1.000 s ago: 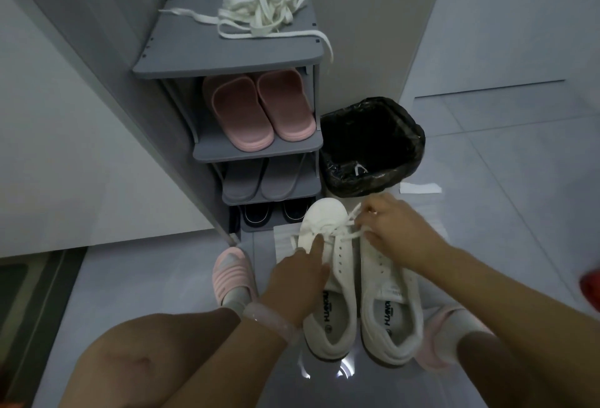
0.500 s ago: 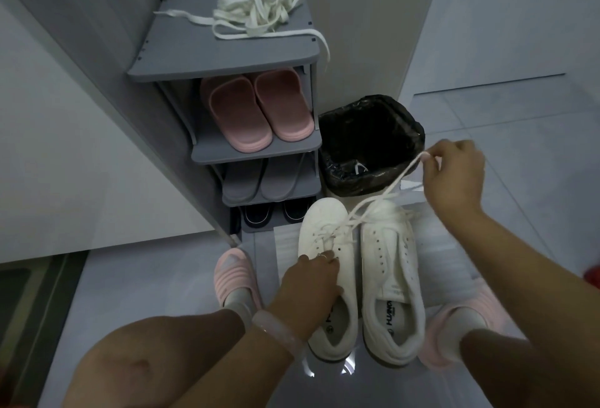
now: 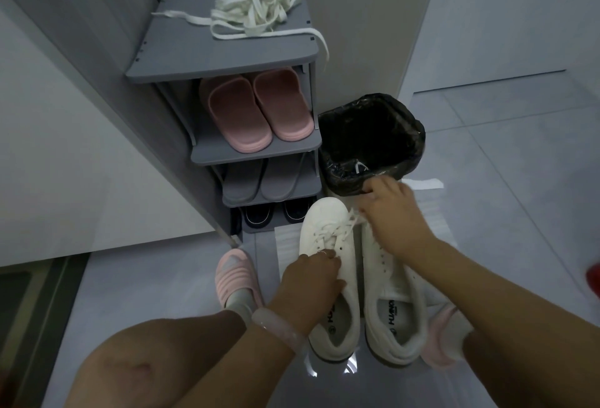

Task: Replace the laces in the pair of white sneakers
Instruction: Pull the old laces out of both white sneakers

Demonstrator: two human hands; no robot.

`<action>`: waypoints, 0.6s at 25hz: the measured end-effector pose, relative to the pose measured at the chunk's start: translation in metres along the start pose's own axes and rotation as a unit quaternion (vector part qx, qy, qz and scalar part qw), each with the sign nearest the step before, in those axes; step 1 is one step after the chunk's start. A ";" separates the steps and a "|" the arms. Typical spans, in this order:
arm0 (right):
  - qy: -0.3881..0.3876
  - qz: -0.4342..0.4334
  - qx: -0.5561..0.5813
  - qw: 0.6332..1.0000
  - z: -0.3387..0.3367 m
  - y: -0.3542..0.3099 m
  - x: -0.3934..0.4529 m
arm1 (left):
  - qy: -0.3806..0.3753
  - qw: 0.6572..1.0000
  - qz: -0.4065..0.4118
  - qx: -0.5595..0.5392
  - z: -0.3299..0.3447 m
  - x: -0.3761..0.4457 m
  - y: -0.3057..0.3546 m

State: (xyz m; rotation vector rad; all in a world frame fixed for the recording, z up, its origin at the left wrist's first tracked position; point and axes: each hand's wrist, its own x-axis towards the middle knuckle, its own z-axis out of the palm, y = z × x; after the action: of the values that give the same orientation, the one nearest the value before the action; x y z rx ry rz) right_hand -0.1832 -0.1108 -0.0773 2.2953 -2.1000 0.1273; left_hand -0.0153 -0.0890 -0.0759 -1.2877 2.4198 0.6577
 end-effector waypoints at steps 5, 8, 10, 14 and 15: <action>-0.006 0.025 -0.044 0.999 -0.030 0.016 -0.008 | 0.144 0.987 -0.046 -0.062 -0.016 0.007 -0.004; -0.148 -0.027 -0.046 0.988 -0.031 -0.008 -0.036 | 0.191 0.968 -0.099 -0.133 -0.019 0.027 -0.020; -0.183 -0.064 0.007 0.981 -0.029 -0.036 -0.056 | 0.159 0.970 -0.098 -0.158 -0.011 0.038 -0.023; -0.231 -0.084 0.091 0.965 -0.011 -0.082 -0.090 | 0.158 0.974 -0.087 -0.139 0.001 0.048 -0.017; -0.265 -0.063 0.099 0.957 -0.009 -0.087 -0.092 | 0.163 0.975 -0.081 -0.126 0.002 0.049 -0.016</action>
State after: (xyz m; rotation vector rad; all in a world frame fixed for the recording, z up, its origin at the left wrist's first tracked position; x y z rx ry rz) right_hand -0.1047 -0.0107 -0.0722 2.8309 -2.2284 -0.3372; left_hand -0.0284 -0.1298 -0.1047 -1.8018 2.5031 0.7787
